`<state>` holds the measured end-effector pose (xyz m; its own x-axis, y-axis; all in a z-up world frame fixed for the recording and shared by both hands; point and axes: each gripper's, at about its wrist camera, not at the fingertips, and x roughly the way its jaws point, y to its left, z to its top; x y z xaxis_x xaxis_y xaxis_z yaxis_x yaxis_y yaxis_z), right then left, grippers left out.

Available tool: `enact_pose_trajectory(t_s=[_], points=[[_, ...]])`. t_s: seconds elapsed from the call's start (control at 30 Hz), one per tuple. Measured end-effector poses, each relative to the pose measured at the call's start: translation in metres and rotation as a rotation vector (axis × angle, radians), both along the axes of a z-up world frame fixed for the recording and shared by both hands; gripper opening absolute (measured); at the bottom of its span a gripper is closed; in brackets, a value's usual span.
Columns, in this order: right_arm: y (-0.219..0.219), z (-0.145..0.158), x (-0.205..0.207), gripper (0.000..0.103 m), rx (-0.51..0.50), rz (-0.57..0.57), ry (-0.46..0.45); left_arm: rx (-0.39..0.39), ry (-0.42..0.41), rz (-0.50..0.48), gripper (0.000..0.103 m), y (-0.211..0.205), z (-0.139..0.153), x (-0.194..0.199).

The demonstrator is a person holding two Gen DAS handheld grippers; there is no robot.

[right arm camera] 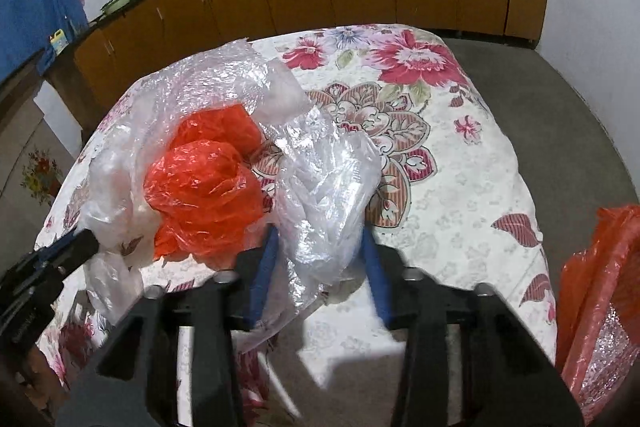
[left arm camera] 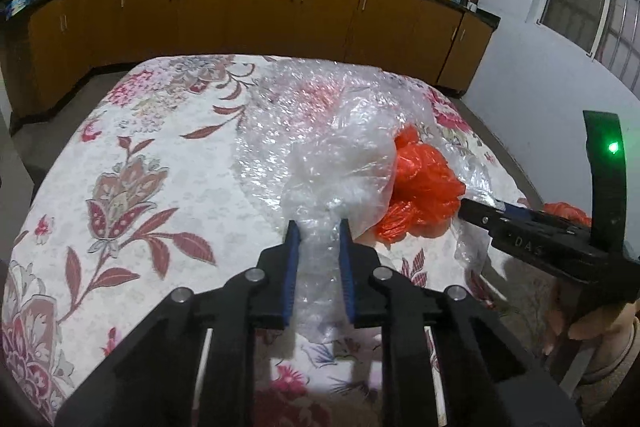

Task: Collect trash
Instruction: 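Grasp a clear bag with the left tool while the right tool grasps another clear bag, then carry both clear bags over the basket and open both tools to drop them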

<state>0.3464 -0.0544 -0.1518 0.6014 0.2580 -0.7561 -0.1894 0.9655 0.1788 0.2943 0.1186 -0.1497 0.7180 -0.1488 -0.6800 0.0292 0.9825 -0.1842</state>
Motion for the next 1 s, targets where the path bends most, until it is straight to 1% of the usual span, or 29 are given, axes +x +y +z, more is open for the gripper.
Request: enact_pose_trajectory(t_s=[0.07,0.2,0.5,0.73,1.0], points=[[-0.001,0.0,-0.002,0.019,-0.002,0.006,0.004,-0.004,-0.009,0.01,0.019,0.003,0.004,-0.004],[-0.011,0.007,-0.015,0.018,0.001,-0.001,-0.023,-0.011,-0.031,0.021,0.019,0.007,0.012,-0.011],[-0.051,0.042,-0.055,0.017,0.053,-0.069,-0.103,-0.029,-0.089,0.016,0.019,0.002,0.038,-0.03],[-0.08,0.069,-0.087,0.017,0.073,-0.115,-0.161,-0.05,-0.14,-0.039,0.019,-0.024,0.064,-0.043],[-0.11,0.094,-0.119,0.017,0.062,-0.168,-0.227,-0.072,-0.169,-0.122,0.019,-0.066,0.081,-0.052]])
